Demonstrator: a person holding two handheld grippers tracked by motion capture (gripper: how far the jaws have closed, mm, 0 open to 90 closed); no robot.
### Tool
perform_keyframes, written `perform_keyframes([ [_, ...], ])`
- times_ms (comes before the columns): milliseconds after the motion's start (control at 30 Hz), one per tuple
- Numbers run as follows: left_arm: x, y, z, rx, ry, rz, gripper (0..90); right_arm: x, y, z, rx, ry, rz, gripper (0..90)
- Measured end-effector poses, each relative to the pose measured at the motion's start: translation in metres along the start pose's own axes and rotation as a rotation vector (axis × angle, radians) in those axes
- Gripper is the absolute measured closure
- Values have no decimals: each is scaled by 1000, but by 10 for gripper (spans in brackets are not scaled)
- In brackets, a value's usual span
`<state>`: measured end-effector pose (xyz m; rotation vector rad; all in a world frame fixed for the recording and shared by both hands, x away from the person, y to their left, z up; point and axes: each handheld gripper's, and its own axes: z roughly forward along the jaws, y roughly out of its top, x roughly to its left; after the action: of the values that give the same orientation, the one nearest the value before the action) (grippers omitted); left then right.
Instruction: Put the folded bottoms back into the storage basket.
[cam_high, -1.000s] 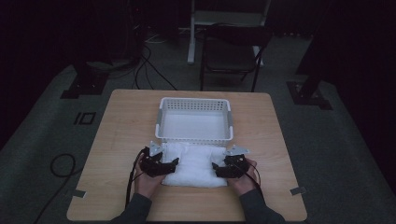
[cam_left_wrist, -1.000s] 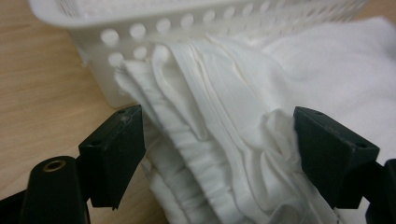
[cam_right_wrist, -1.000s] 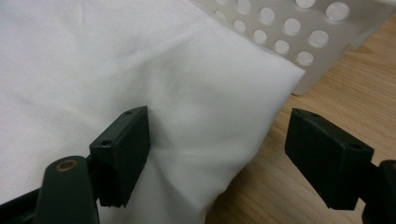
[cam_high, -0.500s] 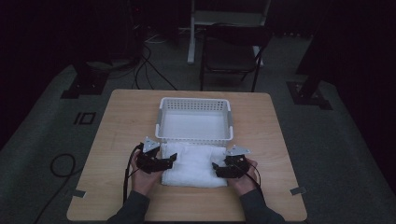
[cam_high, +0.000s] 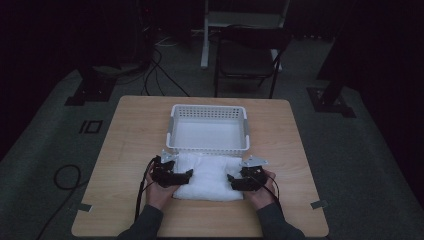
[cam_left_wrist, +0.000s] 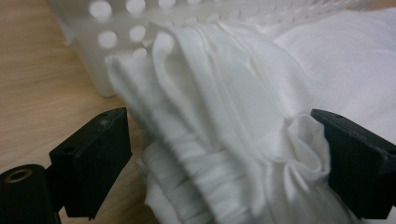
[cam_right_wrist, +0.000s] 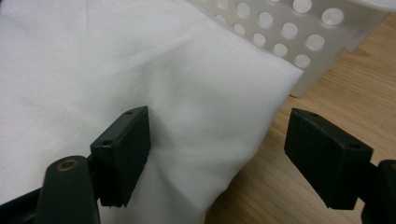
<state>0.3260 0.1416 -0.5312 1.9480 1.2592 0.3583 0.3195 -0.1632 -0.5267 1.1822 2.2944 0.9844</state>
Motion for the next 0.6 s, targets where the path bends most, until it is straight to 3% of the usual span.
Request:
perform_keyframes([
  [267, 5, -6, 9, 1, -13, -6, 33, -4, 1, -4, -24, -12, 54, 200],
  [400, 11, -7, 13, 17, -57, -49, 21, -8, 3, -5, -46, 33, 111, 202],
  [600, 18, -9, 18, 18, -123, -79, 26, -13, 1, 10, 0, 70, 169, 170],
])
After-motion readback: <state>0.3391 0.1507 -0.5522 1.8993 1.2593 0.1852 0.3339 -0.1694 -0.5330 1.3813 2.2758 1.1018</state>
